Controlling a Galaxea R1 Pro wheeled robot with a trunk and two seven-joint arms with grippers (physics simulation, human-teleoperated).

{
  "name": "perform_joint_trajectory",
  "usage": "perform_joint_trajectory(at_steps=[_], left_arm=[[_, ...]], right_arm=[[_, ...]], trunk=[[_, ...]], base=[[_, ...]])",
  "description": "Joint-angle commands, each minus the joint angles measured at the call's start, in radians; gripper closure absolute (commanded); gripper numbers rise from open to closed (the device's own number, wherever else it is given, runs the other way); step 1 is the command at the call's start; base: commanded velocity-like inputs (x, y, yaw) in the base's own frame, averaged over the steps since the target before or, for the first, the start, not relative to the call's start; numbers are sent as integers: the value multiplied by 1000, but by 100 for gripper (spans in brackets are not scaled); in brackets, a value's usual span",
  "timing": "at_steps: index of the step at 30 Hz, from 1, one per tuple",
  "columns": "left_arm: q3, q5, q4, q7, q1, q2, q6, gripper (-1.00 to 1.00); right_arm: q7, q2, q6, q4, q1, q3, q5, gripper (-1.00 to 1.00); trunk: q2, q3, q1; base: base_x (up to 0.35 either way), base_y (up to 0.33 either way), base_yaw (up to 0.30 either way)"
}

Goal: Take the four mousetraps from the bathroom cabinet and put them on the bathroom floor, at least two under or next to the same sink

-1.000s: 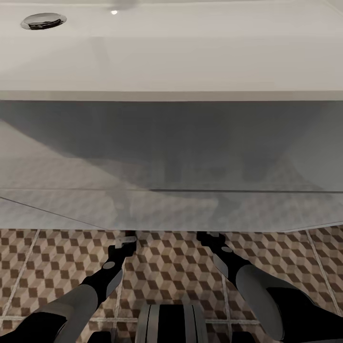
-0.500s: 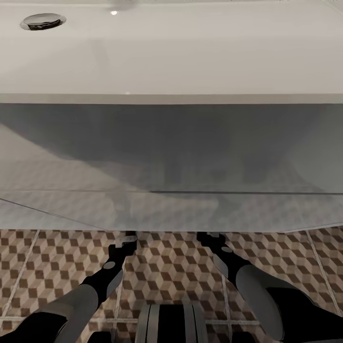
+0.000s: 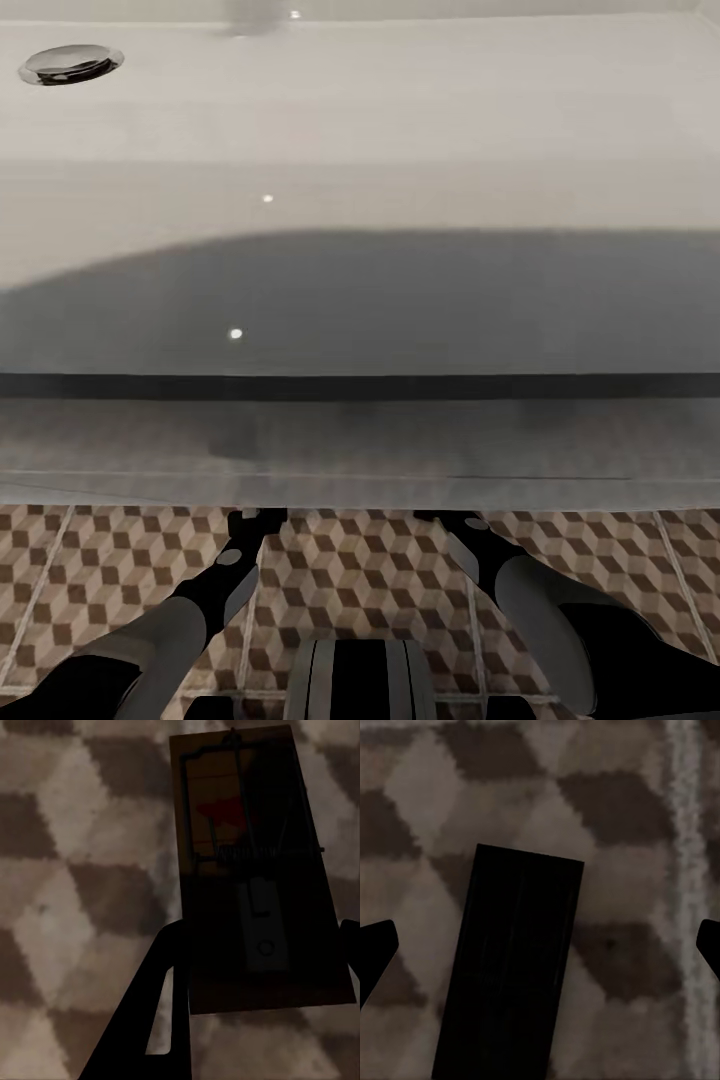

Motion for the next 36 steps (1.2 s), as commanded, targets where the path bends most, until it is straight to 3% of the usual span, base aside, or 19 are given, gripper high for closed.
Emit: perform_joint_trajectory(at_steps=[1,36], left_arm=[[-9,9,1,4,-1,0,-5,100],[-7,11,51,4,-1,3,5,100]], right_arm=[[-1,0,-4,1,-1,-6,2,-100],[-1,-1,-5,1,0,-3,2,-100]], trunk=[[0,0,0],[0,0,0]], base=[[8,0,0],[1,0,0]])
